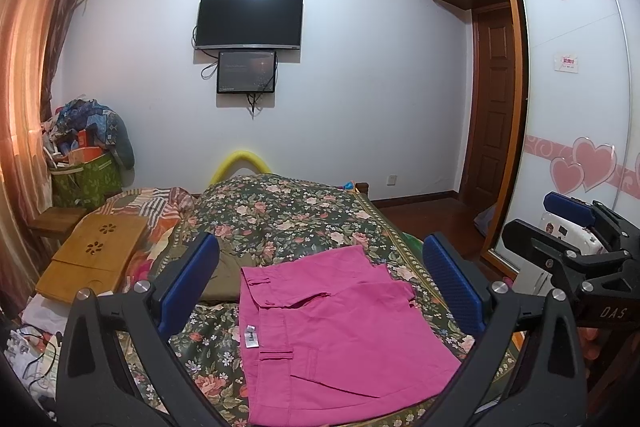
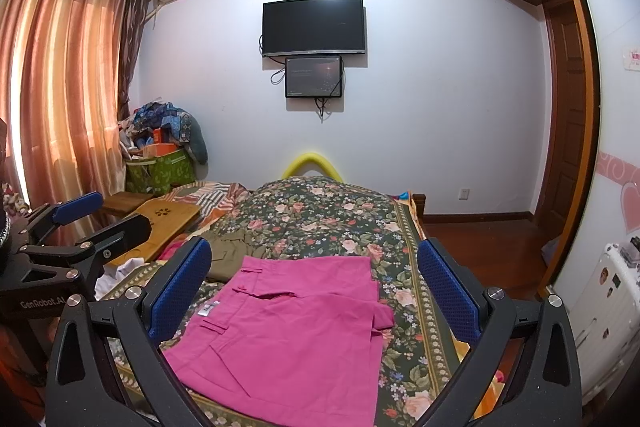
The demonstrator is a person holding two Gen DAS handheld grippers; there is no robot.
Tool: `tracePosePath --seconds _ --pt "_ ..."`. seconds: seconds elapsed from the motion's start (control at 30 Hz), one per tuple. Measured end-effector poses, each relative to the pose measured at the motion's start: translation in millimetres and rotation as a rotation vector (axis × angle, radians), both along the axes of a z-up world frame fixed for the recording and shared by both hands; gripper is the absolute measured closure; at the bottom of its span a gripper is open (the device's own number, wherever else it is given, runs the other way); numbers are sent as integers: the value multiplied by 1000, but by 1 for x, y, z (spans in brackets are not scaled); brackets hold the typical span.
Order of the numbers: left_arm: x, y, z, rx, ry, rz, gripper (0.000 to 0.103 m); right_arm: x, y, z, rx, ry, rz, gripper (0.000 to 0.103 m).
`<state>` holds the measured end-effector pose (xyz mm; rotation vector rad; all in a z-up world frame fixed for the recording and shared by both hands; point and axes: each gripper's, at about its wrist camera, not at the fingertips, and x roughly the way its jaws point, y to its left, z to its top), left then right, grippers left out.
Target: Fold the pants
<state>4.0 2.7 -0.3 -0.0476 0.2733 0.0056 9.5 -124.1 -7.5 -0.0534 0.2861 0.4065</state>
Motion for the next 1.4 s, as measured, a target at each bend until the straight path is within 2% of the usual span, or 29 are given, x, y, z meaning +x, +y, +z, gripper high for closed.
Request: tracePosePath --seconds 0.93,1.2,1.4 --pt "8 3 -5 0 14 -1 0 5 3 -4 -4 13 4 0" --pt "36 15 -15 -4 56 18 0 28 3 -17 -52 25 -5 0" --pt "84 35 -35 4 136 39 0 75 -2 -42 -104 117 -35 0"
